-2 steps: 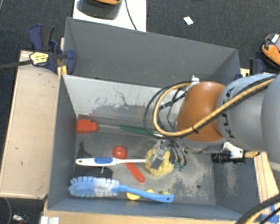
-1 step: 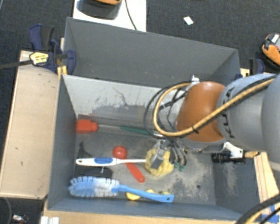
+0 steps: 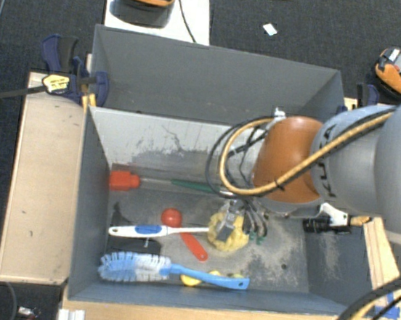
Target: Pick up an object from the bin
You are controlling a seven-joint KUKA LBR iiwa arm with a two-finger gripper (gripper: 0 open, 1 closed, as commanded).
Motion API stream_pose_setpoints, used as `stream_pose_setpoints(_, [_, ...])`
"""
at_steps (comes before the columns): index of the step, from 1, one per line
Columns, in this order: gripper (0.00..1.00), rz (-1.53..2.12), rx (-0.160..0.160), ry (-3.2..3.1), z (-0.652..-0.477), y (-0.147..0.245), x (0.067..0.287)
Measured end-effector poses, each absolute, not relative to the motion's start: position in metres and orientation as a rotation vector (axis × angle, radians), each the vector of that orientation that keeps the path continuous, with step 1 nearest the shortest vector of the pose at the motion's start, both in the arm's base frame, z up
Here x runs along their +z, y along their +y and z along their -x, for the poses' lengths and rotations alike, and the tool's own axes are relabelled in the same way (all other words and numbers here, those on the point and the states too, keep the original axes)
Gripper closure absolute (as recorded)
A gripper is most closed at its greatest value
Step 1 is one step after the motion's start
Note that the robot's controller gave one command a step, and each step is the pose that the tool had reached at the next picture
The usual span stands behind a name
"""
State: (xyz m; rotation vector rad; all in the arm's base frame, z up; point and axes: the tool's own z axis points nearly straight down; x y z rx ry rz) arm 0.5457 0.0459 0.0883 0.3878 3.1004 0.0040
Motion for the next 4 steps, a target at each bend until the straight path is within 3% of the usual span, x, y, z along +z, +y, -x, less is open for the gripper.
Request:
stream_pose_setpoints(1, [1.0, -0.387, 0.004, 3.1, -0.546, 0.046, 0.088])
stream_pose_setpoints(2, [1.0, -1.052, 0.016, 2.933, -0.514, 0.041, 0.084])
stream_pose_setpoints(4, [1.0, -1.049, 0.015, 2.934, -0.514, 0.041, 0.084])
